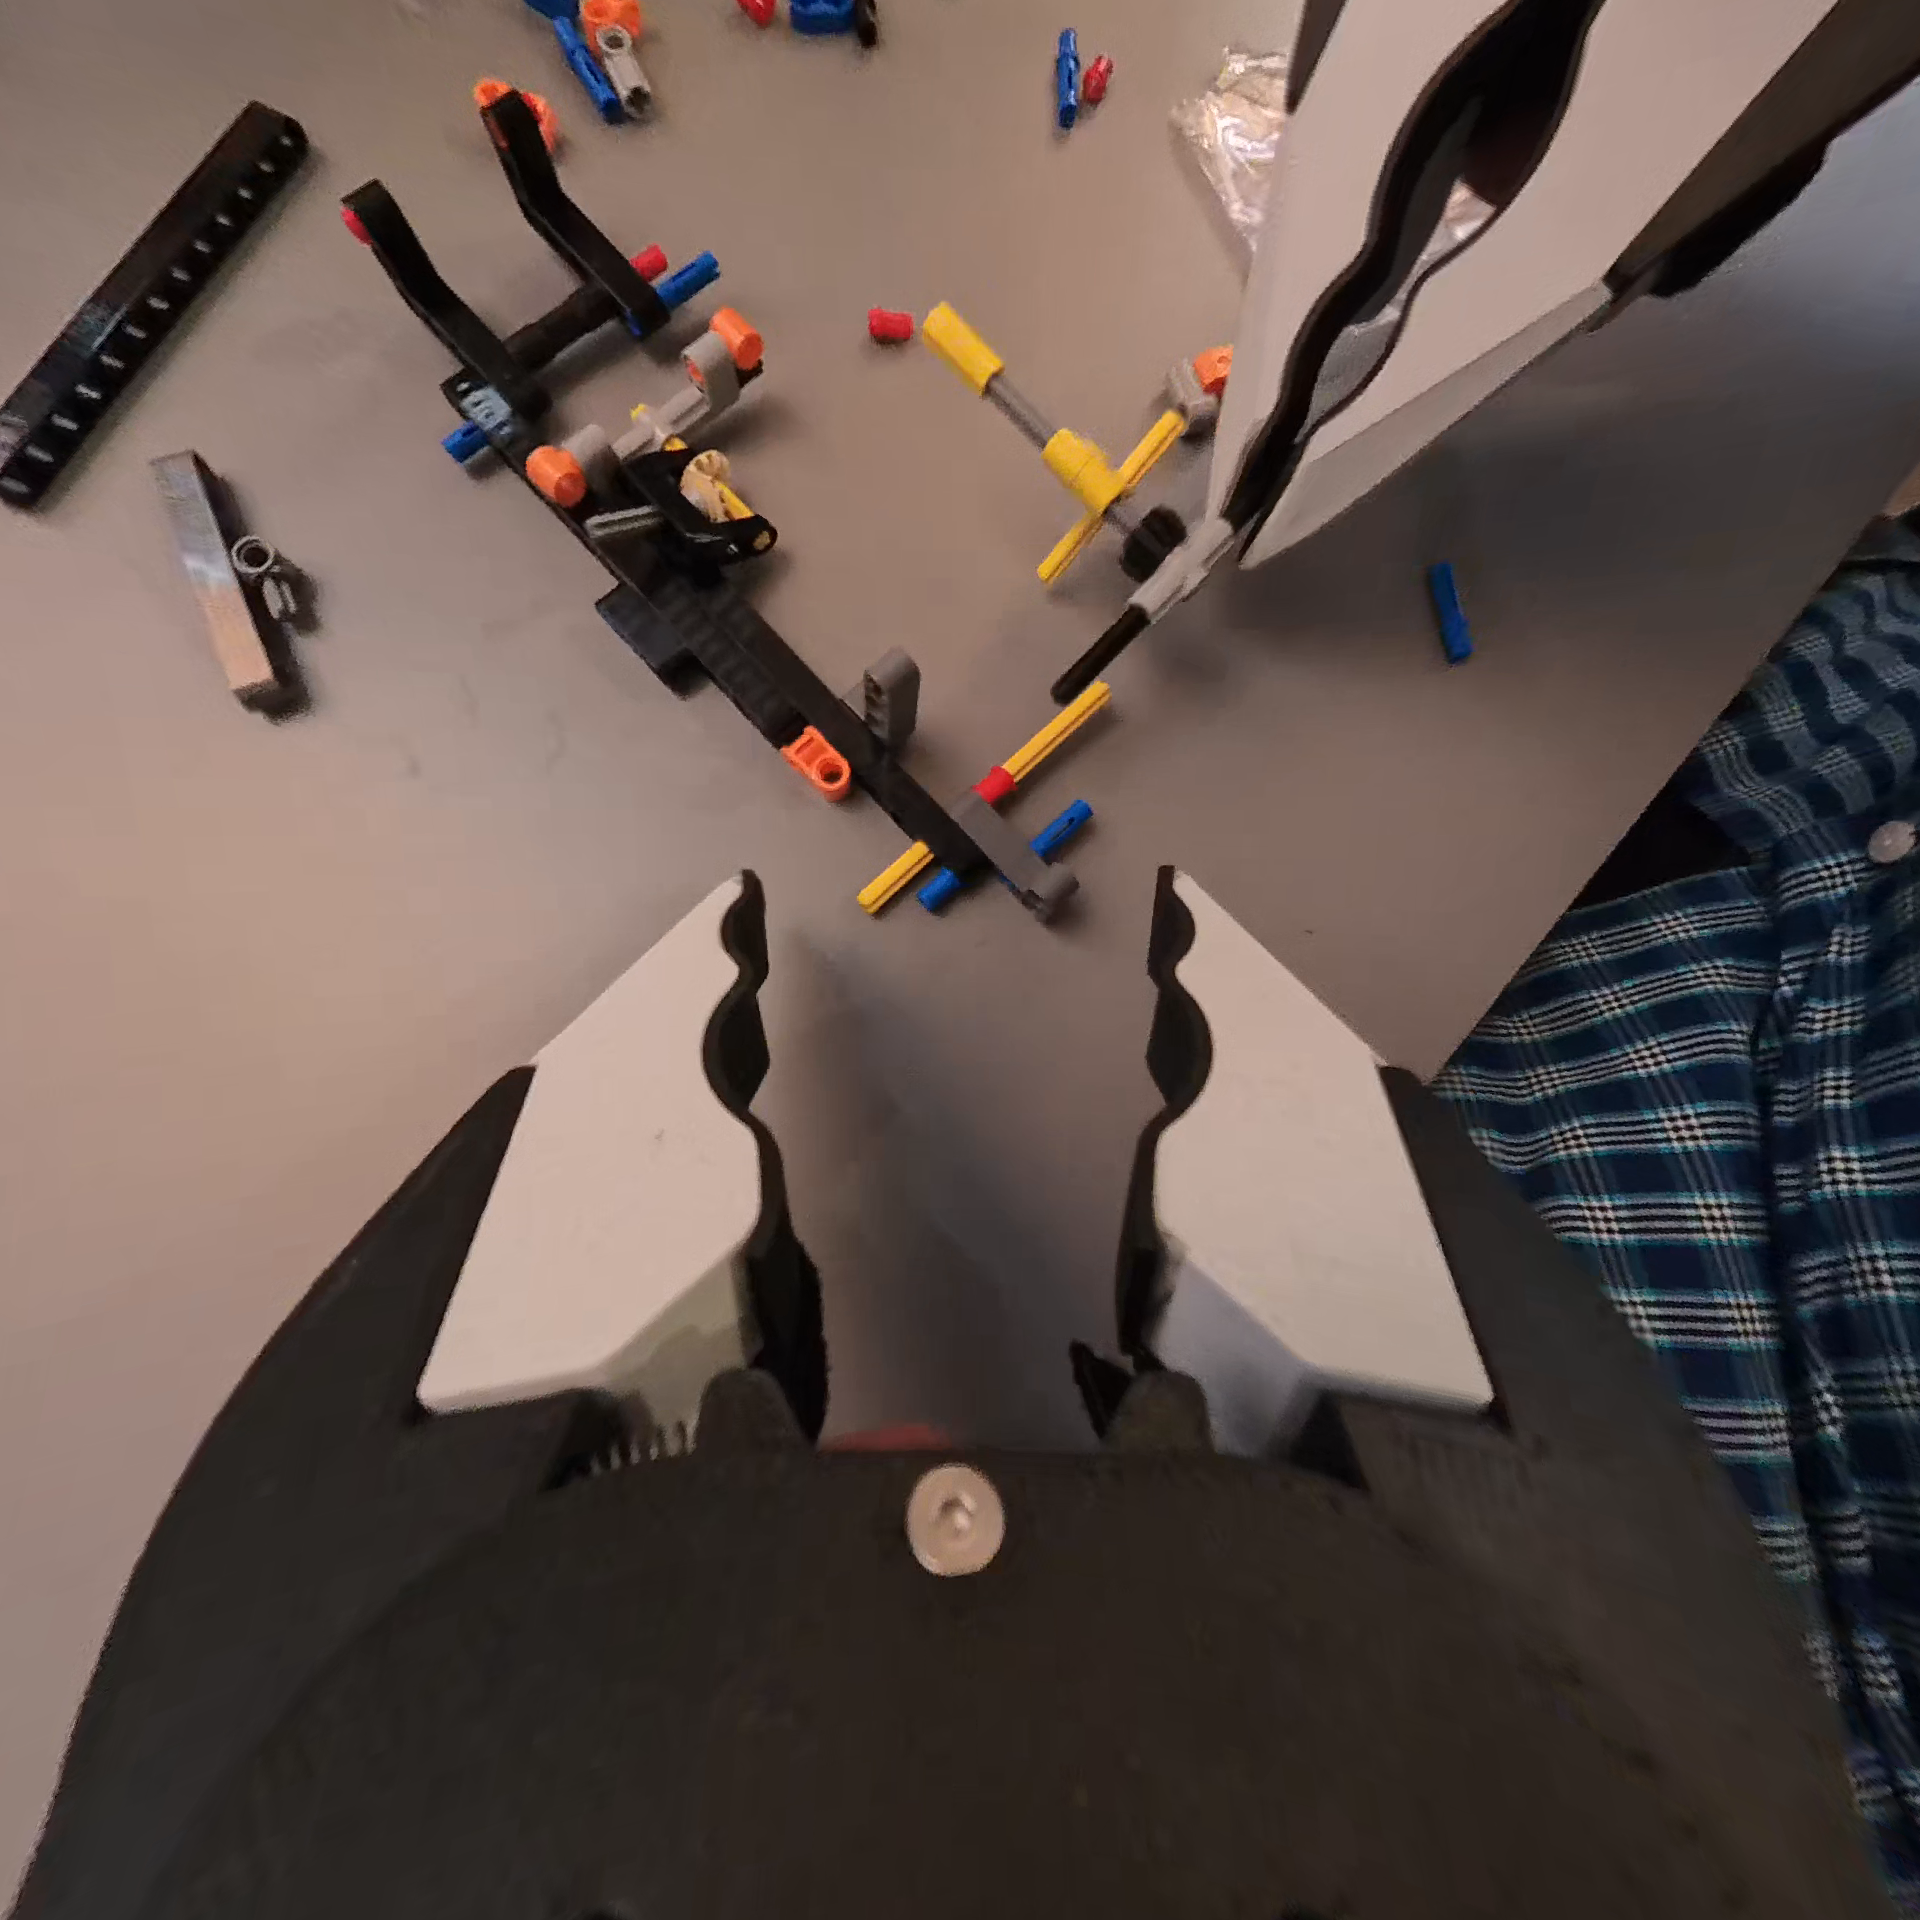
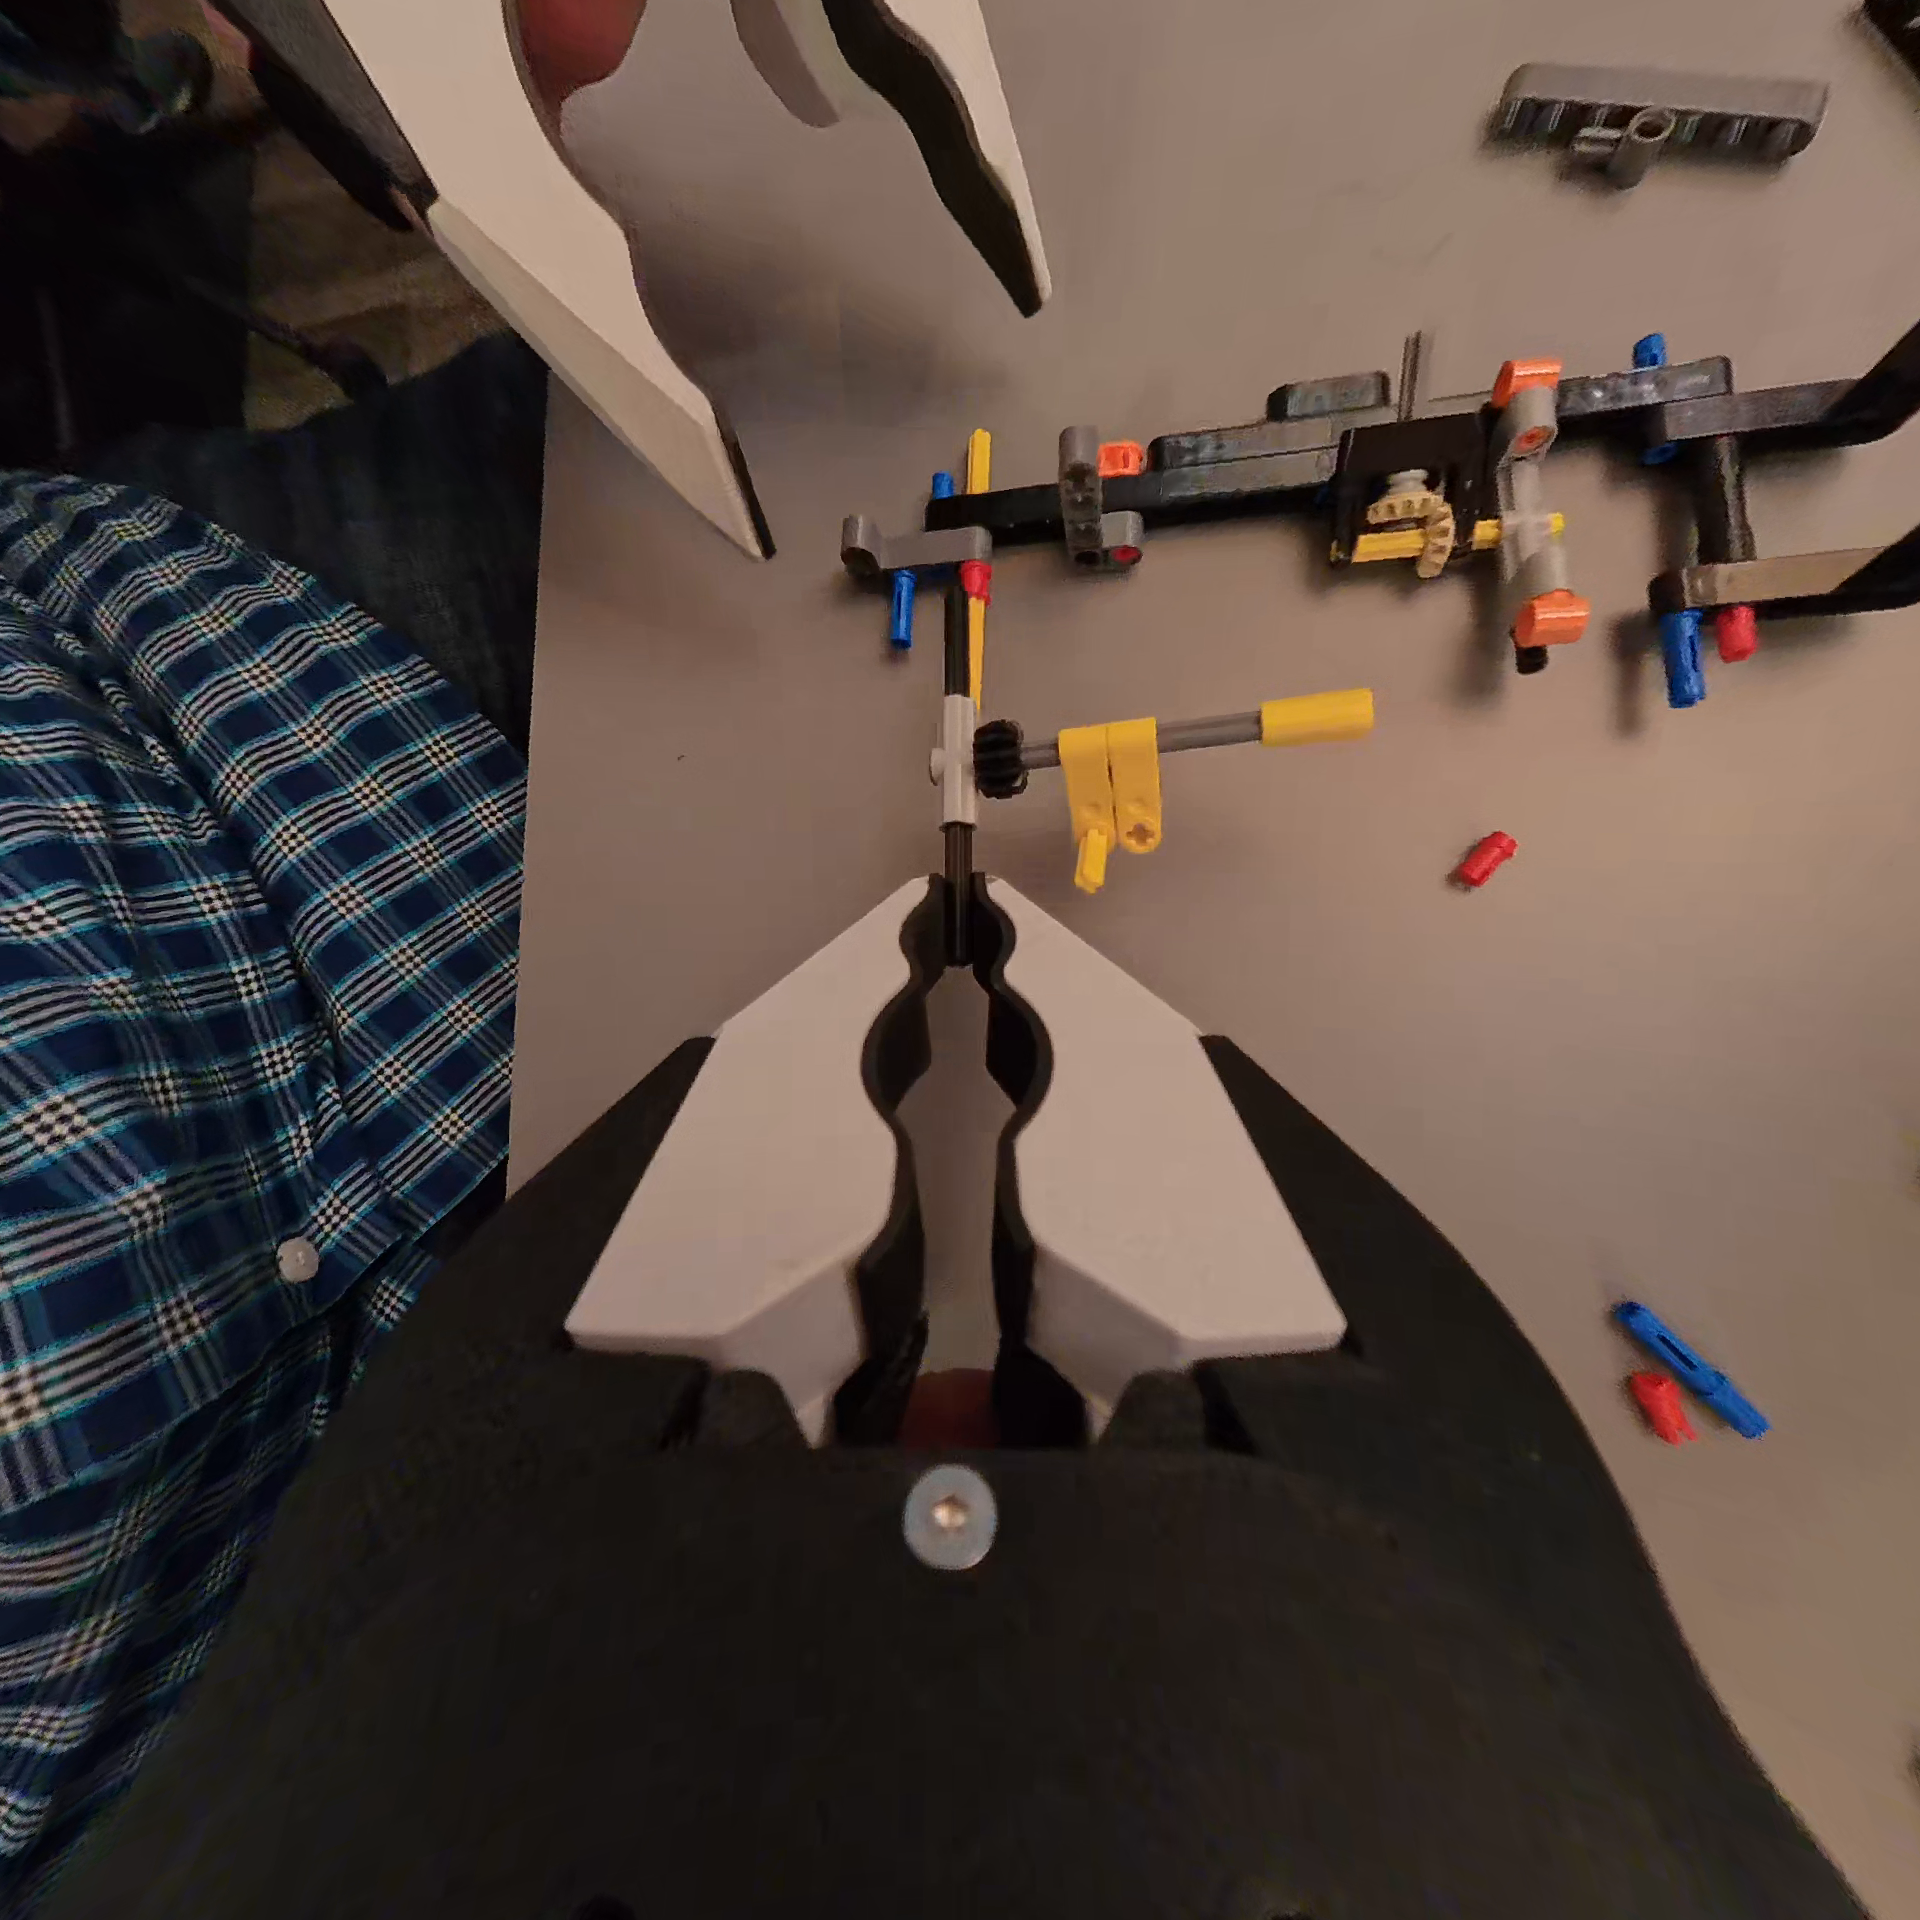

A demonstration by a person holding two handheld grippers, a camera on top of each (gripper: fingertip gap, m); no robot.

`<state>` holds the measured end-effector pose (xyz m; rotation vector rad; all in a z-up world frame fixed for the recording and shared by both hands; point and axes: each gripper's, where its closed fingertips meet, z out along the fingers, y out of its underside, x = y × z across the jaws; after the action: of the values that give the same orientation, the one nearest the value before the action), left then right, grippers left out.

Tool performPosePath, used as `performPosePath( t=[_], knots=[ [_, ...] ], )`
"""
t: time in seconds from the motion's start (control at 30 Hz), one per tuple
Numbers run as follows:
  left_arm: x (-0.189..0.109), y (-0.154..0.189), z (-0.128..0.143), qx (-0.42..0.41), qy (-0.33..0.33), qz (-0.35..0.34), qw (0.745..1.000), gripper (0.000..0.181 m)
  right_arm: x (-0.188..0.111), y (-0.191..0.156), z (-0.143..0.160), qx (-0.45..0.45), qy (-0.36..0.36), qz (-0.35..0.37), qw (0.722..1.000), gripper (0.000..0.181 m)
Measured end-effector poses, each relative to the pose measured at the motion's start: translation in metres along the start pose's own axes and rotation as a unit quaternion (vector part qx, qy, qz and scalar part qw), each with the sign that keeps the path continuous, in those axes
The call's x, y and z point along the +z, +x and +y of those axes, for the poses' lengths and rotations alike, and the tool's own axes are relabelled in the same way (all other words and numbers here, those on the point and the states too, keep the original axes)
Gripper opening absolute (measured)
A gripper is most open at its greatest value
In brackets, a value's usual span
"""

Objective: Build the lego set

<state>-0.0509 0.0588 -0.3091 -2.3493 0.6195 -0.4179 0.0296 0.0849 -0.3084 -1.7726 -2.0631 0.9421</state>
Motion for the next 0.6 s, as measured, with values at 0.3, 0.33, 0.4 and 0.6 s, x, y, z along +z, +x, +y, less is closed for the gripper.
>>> performPosePath(
  t=[0.3, 0.33, 0.4, 0.6],
  knots=[
    [0.012, 0.006, 0.005, 0.027, -0.028, 0.009, 0.999, 0.066, 0.008, 0.005, -0.003, 0.009, -0.019, 0.002, 1.000, 0.001],
    [0.013, 0.006, 0.006, 0.027, -0.028, 0.010, 0.999, 0.065, 0.009, 0.006, -0.002, 0.010, -0.022, 0.003, 1.000, 0.001],
    [0.014, 0.006, 0.006, 0.029, -0.030, 0.011, 0.999, 0.065, 0.011, 0.006, -0.004, 0.006, -0.023, 0.002, 1.000, 0.001],
    [0.017, 0.007, 0.005, 0.034, -0.030, 0.015, 0.999, 0.062, 0.018, 0.009, -0.005, 0.003, -0.031, 0.010, 0.999, 0.000]
  ],
)
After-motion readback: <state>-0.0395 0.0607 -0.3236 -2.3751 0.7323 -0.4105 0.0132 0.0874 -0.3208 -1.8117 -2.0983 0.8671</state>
